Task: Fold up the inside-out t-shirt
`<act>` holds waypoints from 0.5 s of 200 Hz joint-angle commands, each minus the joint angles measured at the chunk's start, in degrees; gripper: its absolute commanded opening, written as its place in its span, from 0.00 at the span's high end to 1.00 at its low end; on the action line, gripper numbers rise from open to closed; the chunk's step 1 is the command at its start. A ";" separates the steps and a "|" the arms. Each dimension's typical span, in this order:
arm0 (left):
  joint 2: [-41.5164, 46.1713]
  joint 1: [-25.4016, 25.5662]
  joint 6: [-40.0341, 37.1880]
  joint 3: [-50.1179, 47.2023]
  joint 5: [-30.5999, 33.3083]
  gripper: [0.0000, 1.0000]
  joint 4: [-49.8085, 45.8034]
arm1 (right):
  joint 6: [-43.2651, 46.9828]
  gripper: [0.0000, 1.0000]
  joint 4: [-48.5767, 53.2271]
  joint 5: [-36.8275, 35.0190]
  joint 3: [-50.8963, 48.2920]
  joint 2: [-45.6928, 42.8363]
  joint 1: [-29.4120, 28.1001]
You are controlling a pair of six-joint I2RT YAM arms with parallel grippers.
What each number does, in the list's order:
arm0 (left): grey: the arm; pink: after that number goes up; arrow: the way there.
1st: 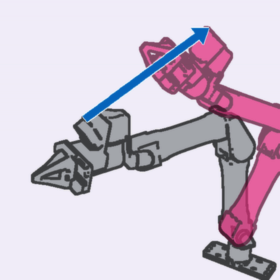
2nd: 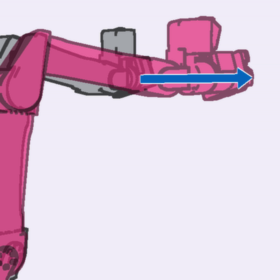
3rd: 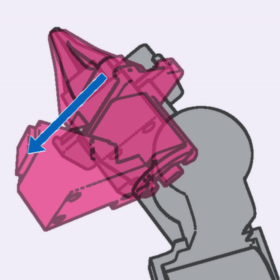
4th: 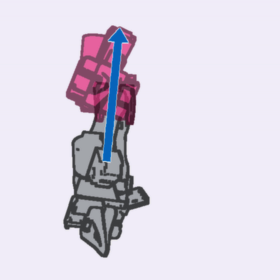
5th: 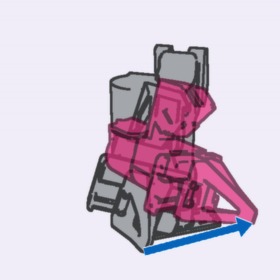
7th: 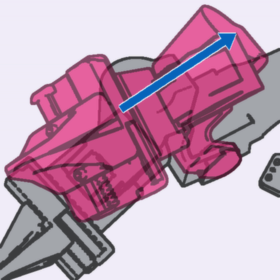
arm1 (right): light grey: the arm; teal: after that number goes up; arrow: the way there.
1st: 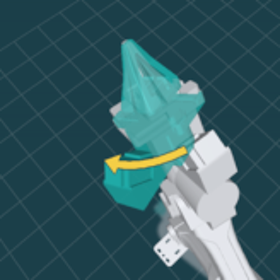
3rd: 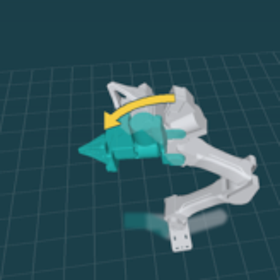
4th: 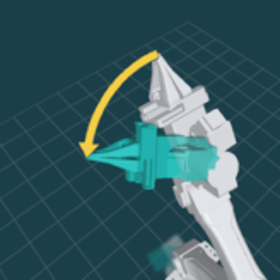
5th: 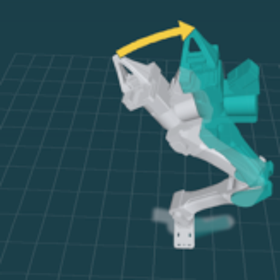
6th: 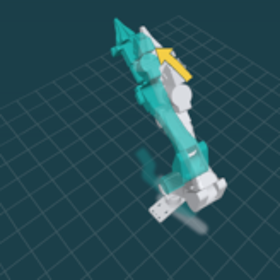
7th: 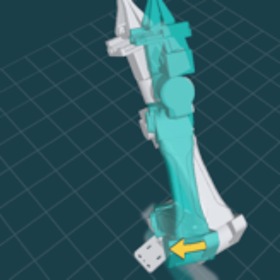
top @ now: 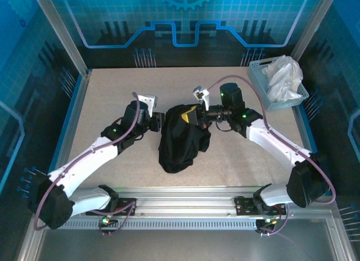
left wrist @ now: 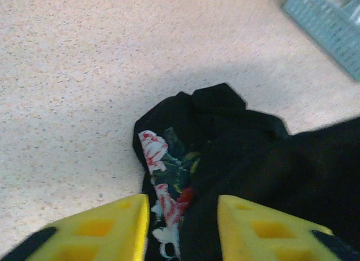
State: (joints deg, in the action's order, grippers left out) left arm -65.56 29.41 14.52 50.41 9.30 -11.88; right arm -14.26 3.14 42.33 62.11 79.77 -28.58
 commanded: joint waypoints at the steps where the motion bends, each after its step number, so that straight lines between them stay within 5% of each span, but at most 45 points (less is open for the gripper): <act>1: 8.18 -0.09 2.32 -2.55 -5.51 0.54 -1.11 | -2.14 0.98 -0.38 -2.21 2.06 1.06 -0.07; 34: 14.73 0.45 5.06 -5.85 -21.29 0.56 2.61 | -3.01 0.97 -0.15 -2.25 3.15 2.23 0.01; 61: 11.36 0.88 8.42 -5.64 -32.21 0.64 7.65 | -3.03 0.97 0.28 -2.16 3.63 2.50 -0.04; 79: 7.83 0.91 8.89 -3.78 -31.76 0.66 6.65 | -2.04 0.97 1.59 -2.33 3.96 2.06 0.01; 100: 6.37 0.88 7.64 -2.17 -22.40 0.61 2.54 | 1.17 0.97 5.46 -2.70 4.75 0.91 0.15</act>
State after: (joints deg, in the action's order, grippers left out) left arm -58.22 30.22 21.56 45.28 -16.80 -6.90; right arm -16.21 4.86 39.97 64.05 81.89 -28.56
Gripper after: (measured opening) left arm 0.345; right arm 0.065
